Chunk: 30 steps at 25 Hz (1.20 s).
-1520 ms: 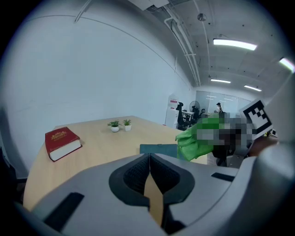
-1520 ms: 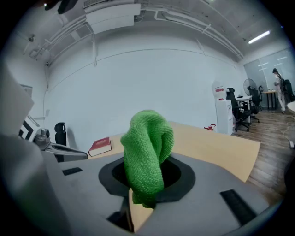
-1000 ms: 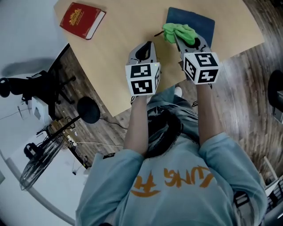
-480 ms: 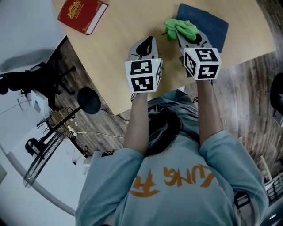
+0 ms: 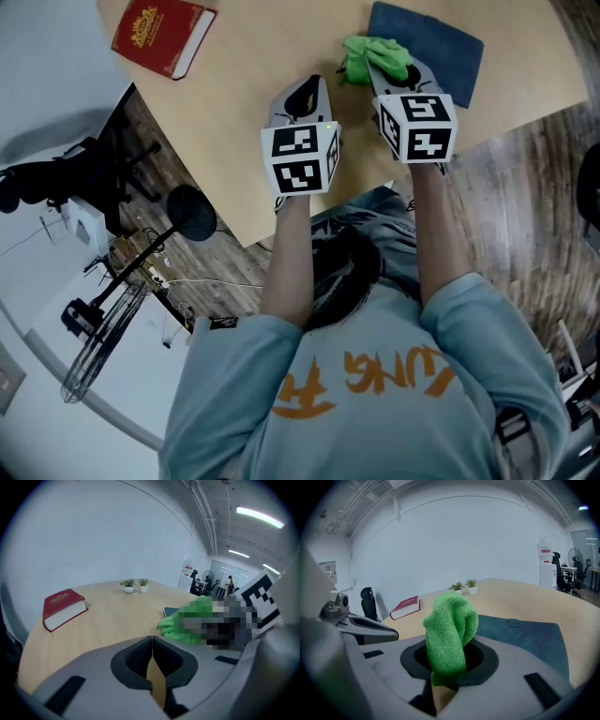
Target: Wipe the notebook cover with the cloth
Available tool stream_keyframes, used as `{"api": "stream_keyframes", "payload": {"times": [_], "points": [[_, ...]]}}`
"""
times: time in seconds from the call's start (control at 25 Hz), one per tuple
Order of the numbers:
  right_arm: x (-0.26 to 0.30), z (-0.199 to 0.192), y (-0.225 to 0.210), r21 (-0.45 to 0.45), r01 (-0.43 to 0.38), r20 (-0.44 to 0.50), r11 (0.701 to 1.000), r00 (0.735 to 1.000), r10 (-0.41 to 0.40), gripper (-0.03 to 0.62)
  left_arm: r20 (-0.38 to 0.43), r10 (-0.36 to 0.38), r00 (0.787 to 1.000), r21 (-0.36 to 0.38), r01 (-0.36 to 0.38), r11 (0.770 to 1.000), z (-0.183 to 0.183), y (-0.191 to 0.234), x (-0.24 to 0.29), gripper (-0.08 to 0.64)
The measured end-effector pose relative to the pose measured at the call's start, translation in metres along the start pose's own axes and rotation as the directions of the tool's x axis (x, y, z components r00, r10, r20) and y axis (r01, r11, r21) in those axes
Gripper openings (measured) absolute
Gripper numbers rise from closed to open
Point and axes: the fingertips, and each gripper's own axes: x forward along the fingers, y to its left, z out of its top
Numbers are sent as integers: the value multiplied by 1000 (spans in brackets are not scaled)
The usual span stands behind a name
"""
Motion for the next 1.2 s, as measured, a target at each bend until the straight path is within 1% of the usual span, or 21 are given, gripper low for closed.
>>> {"api": "stream_keyframes", "payload": {"times": [0.84,1.2], "points": [[-27,-14,-32,29,71,-10,997,997,-71,83,-8,-77,997,19,77,997,-1,-41,11,21],[-43,-19,-58,55,121,-18,991,993,-120,83,-21,-126,992,54,127,990,3,-68,21,21]]}}
